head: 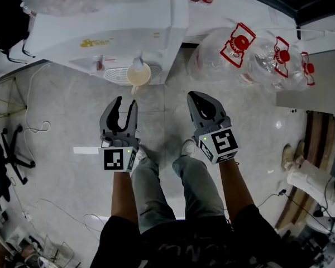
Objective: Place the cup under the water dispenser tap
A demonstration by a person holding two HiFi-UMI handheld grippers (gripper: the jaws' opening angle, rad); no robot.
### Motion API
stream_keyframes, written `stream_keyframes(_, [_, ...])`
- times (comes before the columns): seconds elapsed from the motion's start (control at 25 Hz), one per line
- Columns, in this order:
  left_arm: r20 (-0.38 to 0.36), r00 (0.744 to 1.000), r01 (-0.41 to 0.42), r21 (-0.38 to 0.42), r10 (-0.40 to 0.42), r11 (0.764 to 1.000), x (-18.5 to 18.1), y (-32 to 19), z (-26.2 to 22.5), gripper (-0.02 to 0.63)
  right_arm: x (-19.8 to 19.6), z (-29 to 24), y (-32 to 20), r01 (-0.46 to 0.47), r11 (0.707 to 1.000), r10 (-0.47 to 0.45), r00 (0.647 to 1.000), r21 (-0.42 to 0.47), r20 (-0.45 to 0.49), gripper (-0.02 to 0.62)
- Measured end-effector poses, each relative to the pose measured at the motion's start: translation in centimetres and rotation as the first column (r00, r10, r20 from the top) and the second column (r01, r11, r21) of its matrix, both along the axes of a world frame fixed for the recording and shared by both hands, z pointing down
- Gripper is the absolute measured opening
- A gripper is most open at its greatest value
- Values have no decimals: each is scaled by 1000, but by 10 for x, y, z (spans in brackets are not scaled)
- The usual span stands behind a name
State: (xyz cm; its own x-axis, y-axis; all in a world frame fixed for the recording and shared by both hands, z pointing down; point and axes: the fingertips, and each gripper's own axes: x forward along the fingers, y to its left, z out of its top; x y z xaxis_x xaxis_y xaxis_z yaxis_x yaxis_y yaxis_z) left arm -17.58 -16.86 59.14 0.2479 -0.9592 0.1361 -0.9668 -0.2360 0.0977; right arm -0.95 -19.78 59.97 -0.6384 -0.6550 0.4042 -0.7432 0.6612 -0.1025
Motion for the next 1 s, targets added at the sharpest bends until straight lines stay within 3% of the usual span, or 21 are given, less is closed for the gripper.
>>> stream_keyframes(0.6, [15,1000,18,-61,-17,998,5,27,-131,56,-4,-149,17,-13,998,12,1000,59,15,14])
stream_keyframes(0.72, [-7,1000,24,-34,-24,999,7,28,-163,46,-4,-176,20,-18,998,17,1000,63,13,14])
stream_keyframes(0.92, [40,999,23,-121,-18,992,1,35,-190,31,-4,-217,19,-34,996,33,999,81,17,14])
stream_keyframes(1.0, [32,999,33,-90,-30,995,-3,33,-209,25,-3,-234,19,-42,995,40,999,94,20,14])
